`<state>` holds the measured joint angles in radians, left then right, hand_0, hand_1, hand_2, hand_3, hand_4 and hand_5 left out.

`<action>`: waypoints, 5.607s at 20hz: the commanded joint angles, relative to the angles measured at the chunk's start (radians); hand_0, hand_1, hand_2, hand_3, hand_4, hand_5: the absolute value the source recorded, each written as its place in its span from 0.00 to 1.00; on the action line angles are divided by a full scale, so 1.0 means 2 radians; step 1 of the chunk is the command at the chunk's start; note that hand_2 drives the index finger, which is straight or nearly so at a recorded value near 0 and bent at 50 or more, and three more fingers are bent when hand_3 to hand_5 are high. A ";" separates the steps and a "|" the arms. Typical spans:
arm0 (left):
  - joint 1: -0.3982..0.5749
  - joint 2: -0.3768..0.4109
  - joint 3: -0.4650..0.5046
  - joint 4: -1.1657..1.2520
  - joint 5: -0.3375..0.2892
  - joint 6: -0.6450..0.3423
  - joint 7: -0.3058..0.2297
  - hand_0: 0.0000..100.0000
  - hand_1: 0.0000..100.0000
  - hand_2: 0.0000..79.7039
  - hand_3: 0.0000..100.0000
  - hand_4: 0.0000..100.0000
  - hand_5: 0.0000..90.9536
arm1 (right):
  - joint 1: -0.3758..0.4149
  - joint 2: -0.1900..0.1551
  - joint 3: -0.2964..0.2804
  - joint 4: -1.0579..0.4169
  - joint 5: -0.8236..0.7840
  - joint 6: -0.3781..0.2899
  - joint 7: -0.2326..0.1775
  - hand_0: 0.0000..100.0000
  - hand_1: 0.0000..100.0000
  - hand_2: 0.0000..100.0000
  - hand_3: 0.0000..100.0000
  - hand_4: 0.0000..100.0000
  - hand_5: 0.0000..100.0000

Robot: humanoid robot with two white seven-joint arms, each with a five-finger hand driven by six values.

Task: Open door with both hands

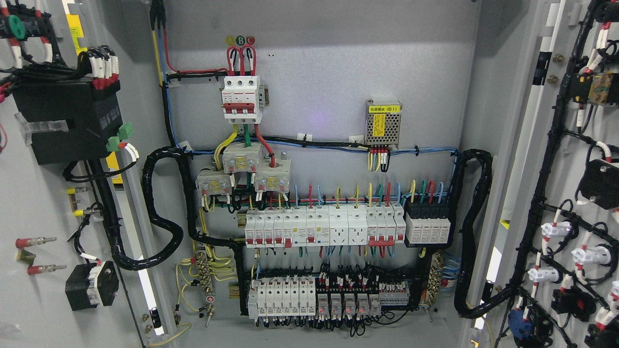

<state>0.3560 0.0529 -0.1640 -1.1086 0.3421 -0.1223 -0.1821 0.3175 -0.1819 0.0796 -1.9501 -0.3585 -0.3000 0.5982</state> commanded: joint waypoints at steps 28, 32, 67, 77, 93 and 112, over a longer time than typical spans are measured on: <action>0.094 0.044 0.105 -0.499 -0.042 -0.198 -0.056 0.00 0.00 0.00 0.00 0.00 0.00 | 0.033 -0.114 -0.180 -0.071 -0.125 -0.093 -0.101 0.24 0.00 0.00 0.00 0.00 0.00; 0.090 0.043 0.113 -0.499 -0.033 -0.199 -0.056 0.00 0.00 0.00 0.00 0.00 0.00 | 0.033 -0.118 -0.178 -0.071 -0.128 -0.091 -0.100 0.24 0.00 0.00 0.00 0.00 0.00; 0.093 0.064 0.327 -0.437 0.176 -0.105 -0.139 0.00 0.00 0.00 0.00 0.00 0.00 | 0.038 -0.061 -0.251 -0.032 -0.169 -0.066 -0.097 0.24 0.00 0.00 0.00 0.00 0.00; 0.091 0.138 0.360 -0.391 0.251 -0.095 -0.139 0.00 0.00 0.00 0.00 0.00 0.00 | 0.035 -0.067 -0.278 -0.009 -0.169 -0.070 -0.097 0.24 0.00 0.00 0.00 0.00 0.00; 0.084 0.273 0.370 -0.294 0.290 -0.091 -0.173 0.00 0.00 0.00 0.00 0.00 0.00 | 0.035 -0.075 -0.299 0.006 -0.169 -0.070 -0.097 0.24 0.00 0.00 0.00 0.00 0.00; 0.036 0.313 0.350 -0.228 0.318 -0.032 -0.188 0.00 0.00 0.00 0.00 0.00 0.00 | 0.039 -0.088 -0.299 0.012 -0.199 -0.072 -0.096 0.24 0.00 0.00 0.00 0.00 0.00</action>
<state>0.4482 0.6270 0.5415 -1.6318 0.9674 -0.2002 -0.5554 0.3872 -0.3479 -0.5215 -1.9175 -0.7093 -0.4427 0.4060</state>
